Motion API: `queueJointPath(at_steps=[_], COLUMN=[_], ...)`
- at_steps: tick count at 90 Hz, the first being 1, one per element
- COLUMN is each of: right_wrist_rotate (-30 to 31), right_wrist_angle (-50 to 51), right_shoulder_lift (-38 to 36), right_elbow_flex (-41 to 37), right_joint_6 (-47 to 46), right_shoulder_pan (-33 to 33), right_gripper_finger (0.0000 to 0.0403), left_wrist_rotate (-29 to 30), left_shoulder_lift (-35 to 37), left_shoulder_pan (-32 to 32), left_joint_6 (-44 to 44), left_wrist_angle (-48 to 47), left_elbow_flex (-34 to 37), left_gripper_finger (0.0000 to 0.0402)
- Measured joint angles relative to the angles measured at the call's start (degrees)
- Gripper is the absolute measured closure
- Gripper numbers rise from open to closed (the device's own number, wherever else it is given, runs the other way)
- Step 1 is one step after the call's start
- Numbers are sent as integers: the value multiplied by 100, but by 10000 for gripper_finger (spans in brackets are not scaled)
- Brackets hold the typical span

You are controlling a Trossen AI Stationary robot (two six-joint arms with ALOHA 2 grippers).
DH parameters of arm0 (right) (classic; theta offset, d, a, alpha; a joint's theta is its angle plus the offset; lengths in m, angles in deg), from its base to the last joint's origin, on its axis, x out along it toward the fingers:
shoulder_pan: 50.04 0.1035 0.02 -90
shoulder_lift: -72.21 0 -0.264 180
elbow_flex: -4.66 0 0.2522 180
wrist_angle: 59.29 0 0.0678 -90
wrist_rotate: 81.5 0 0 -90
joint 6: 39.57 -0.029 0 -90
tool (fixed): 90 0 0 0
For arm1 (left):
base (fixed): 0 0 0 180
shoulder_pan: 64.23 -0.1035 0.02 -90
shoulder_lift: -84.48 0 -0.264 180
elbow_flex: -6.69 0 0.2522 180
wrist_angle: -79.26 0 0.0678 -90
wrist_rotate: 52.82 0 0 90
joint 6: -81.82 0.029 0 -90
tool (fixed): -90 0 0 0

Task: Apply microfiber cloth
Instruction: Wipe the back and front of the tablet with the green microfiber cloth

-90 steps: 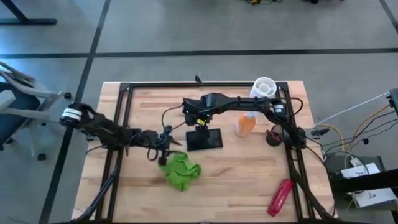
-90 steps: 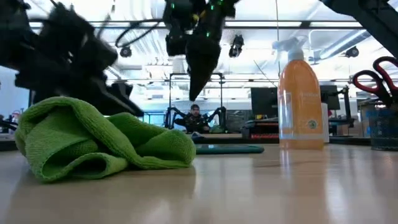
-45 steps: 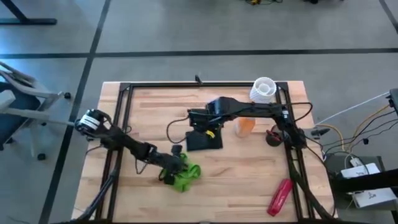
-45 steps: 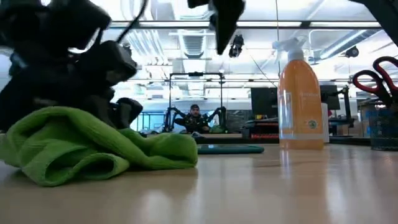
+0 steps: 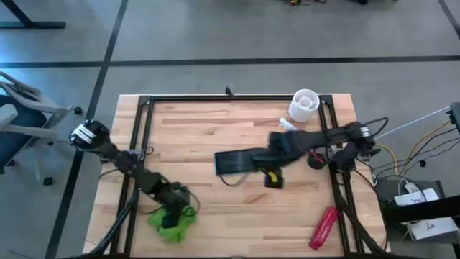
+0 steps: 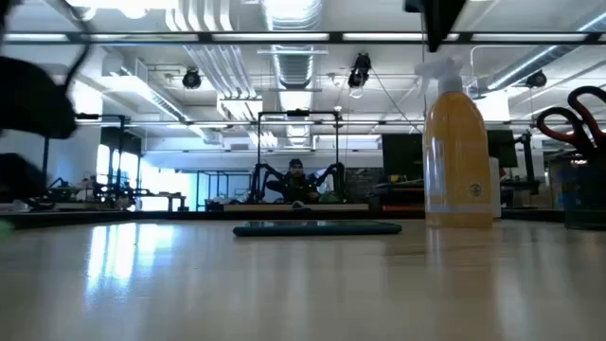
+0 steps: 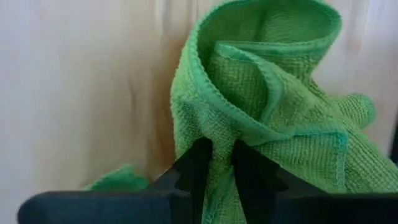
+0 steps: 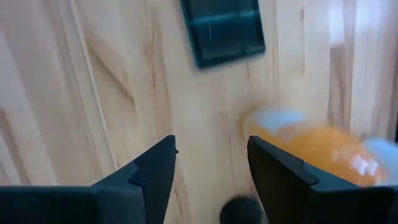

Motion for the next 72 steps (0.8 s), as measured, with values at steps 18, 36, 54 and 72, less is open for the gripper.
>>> queueJointPath(at_steps=[18,36,54,72], right_wrist_rotate=[83,211,87,-408], right_wrist_angle=[-1348,-2867,-3416,-3520], right_shoulder_lift=[-1348,-2698,-3966,-4662], right_elbow_flex=[-1726,-3181,-4513,-5440], right_joint_6=[-632,-373,-761,-2081], right_shoulder_pan=[862,1169,1139,1114], right_gripper_finger=[271,346,395,401], left_wrist_rotate=[237,1203,2305,3328], left_shoulder_lift=[637,1305,1836,2083], left_shoulder_pan=[844,996,991,925], left_joint_6=[-1620,-667,1151,1596], left_wrist_angle=[73,1593,4445,4670], left_elbow_flex=[555,1337,2108,2480], left_gripper_finger=[340,342,342,342])
